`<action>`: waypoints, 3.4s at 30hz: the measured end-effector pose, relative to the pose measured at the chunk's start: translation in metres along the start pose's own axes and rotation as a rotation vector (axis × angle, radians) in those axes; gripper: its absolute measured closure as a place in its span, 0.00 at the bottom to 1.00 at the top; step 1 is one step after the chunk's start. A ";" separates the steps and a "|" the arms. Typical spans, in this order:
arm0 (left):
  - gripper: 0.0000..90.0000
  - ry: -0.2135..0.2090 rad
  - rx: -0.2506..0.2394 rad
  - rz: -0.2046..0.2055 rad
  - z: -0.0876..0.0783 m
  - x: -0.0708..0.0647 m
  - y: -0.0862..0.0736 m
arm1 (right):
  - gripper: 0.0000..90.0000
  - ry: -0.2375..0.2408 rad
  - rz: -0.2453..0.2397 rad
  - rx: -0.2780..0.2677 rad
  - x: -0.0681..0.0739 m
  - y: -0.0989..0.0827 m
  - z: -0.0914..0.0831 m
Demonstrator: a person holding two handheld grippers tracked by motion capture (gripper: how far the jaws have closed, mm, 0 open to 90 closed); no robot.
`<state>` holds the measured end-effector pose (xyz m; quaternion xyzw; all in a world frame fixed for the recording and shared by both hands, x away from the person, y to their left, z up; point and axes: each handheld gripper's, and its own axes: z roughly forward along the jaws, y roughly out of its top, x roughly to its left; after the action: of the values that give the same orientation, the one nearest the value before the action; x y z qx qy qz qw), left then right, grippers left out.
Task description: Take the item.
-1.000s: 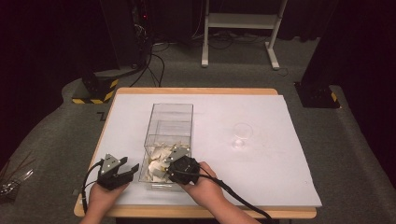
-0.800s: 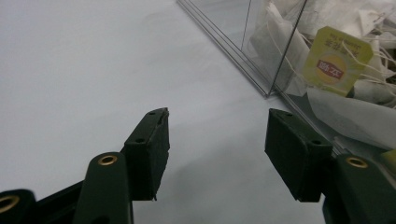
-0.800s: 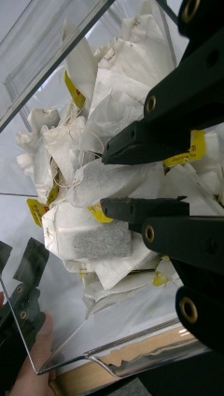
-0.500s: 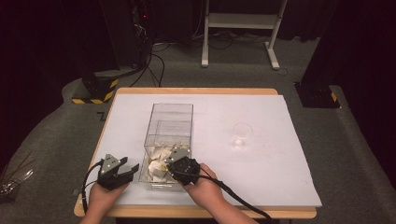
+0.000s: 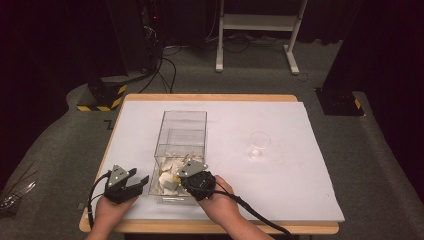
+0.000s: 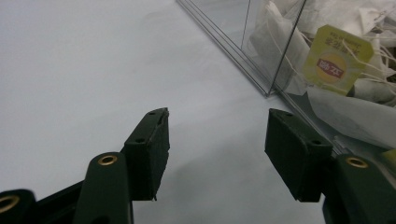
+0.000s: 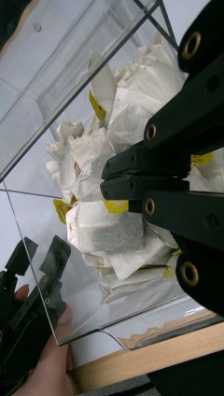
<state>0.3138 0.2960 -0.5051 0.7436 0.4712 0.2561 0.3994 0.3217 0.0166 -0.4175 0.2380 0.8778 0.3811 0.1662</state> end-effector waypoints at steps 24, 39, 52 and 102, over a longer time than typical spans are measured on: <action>0.45 -0.002 0.009 -0.003 0.001 0.000 0.000 | 0.98 0.002 0.010 -0.180 -0.007 -0.004 -0.022; 0.45 -0.006 0.008 0.001 0.001 0.000 0.000 | 0.99 -0.025 0.026 -0.306 -0.011 -0.004 -0.041; 0.45 -0.010 0.010 0.000 0.001 0.000 0.000 | 0.99 -0.037 0.024 -0.384 -0.017 -0.002 -0.057; 0.45 -0.013 0.017 0.005 0.002 0.000 0.001 | 0.99 -0.158 0.035 -0.615 -0.044 0.005 -0.117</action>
<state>0.3155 0.2954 -0.5055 0.7499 0.4688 0.2483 0.3953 0.3047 -0.0730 -0.3321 0.2204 0.7016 0.6116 0.2917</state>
